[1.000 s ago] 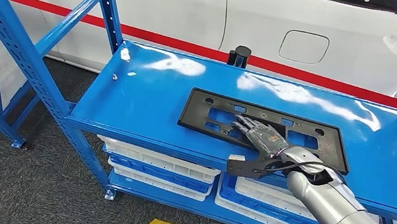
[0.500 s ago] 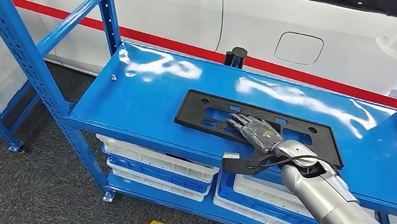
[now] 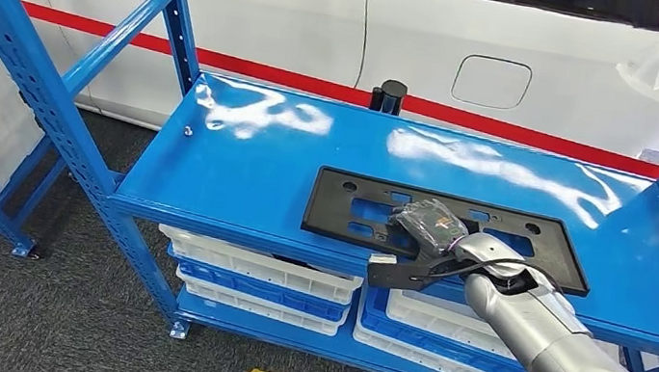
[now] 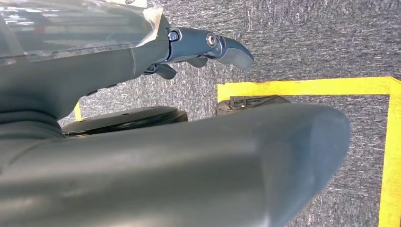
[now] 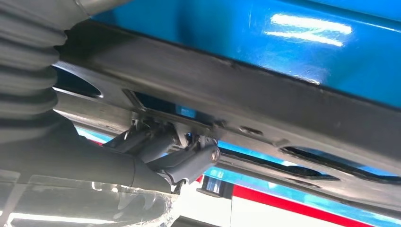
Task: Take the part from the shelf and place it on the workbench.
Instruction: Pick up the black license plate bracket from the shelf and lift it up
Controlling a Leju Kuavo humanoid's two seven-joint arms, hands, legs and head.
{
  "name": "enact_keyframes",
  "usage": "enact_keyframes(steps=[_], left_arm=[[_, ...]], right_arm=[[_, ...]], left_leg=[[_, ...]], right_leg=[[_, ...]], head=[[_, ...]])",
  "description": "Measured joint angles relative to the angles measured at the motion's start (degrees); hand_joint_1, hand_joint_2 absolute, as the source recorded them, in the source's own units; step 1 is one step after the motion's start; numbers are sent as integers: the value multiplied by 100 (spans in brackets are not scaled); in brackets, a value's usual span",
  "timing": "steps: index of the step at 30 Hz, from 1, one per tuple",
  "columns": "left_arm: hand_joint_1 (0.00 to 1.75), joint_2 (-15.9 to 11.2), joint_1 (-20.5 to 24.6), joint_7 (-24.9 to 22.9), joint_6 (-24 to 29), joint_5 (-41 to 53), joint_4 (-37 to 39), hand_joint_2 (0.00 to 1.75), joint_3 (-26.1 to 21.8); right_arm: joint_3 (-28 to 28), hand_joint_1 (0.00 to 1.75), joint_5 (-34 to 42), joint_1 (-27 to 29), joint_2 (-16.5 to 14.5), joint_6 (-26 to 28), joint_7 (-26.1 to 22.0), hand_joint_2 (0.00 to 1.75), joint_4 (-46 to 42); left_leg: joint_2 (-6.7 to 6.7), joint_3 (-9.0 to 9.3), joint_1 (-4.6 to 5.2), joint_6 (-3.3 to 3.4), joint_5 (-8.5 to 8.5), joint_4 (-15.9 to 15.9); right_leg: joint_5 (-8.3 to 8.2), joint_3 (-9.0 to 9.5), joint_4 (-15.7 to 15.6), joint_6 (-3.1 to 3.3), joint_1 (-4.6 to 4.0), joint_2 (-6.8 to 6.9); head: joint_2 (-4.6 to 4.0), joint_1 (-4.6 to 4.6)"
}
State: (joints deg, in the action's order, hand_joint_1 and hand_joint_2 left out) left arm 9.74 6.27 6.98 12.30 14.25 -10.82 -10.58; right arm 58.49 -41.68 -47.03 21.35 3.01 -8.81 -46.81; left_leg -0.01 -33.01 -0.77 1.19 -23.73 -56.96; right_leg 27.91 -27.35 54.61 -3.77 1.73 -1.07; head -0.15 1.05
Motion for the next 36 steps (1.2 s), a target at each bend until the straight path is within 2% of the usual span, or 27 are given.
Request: enact_keyframes(steps=[11,15,17,26,30,36], left_arm=[[0,-3,9,-24,13,9,-14,0,-1],[0,-3,8,-10,23,12,-23,0,-1],[0,-3,10,-10,25,28,-24,0,0],[0,-5,17,-27,1,114,-26,0,2],[0,-9,3,-24,-7,114,-26,0,1],[0,-10,-32,-14,-5,138,-25,0,-1]], right_arm=[[-8,150,13,1,-9,7,2,175,12],[-14,171,22,3,-3,10,2,175,10],[-16,175,27,5,1,20,2,175,9],[-310,175,201,131,150,279,132,175,-72],[-447,175,262,149,231,368,172,175,-60],[-939,173,507,266,274,637,121,175,-29]], left_leg=[[12,12,6,21,-11,0],[11,10,7,17,-2,0],[11,10,6,14,-1,0],[-11,-6,20,29,12,-2],[-19,-34,26,42,28,-5],[-42,-106,21,42,30,-7]], right_leg=[[0,8,-1,-3,8,-7],[-1,6,-1,-3,8,-7],[1,5,-1,-3,8,-7],[1,7,-2,-7,19,8],[-37,-4,1,-38,27,16],[-25,-30,6,-55,26,39]], head=[[0,1],[0,1],[0,1],[0,-4],[0,-8],[0,-8]])
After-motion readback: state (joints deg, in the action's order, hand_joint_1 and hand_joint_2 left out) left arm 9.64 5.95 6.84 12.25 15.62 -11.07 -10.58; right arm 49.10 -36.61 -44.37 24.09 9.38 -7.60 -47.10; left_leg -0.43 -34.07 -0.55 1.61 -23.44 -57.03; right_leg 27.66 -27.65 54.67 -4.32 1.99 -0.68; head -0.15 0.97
